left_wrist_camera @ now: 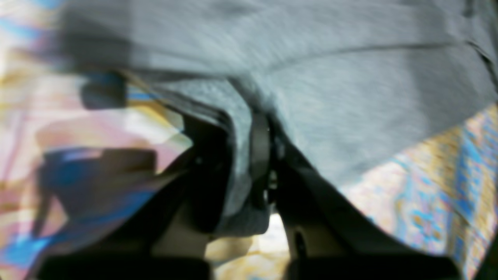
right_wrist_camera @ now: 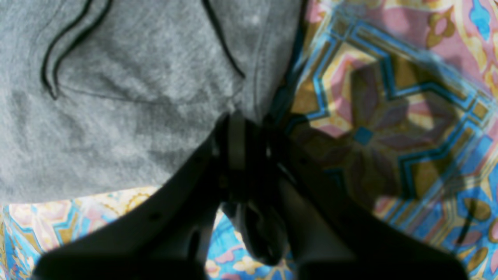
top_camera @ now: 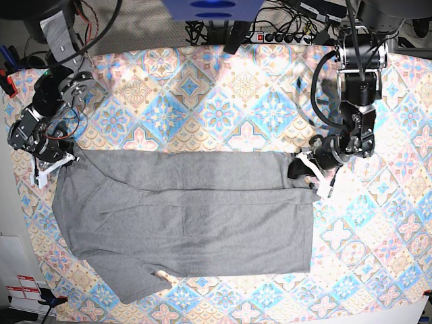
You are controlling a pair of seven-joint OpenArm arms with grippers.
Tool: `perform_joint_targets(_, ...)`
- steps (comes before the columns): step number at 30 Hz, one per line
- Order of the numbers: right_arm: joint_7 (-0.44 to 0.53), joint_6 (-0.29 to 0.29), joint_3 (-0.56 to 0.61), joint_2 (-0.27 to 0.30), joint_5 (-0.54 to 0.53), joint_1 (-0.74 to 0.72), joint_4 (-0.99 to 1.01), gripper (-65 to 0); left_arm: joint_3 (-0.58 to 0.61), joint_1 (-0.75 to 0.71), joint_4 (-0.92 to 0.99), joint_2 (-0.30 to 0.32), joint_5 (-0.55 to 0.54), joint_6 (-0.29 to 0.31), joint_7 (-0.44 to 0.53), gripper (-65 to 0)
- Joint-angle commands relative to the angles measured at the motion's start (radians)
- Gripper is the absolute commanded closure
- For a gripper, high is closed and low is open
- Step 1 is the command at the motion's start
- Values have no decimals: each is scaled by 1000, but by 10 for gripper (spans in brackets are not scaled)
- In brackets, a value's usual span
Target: Fold the T-shirt properly
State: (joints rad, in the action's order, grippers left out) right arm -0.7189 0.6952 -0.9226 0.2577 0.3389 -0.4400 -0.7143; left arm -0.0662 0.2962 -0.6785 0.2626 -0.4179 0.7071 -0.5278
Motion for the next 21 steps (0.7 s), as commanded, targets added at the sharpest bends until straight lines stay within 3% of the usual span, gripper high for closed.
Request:
perform_joint_targets(1, -18, 3, 3, 10, 18, -12, -6, -15, 9, -4, 6, 11, 44, -9, -68, -6)
perform_joint_targets(5, -18, 3, 3, 5, 84, -12, -9, -14, 15, 8, 6, 11, 46, -9, -68, 0)
perform_joint_targets(11, -20, 3, 0, 10, 91, 34, -29, -14, 9, -35, 6, 17, 44, -9, -78, 0)
perform_joint_targets(15, -21, 3, -3, 2, 90, 102, -225, -14, 9, -71, 4, 34, 44, -9, -78, 0)
perform_joint_targets(21, -127, 3, -3, -41, 90, 191, -437, -14, 9, -128, -36, 47, 44, -9, -76, 0)
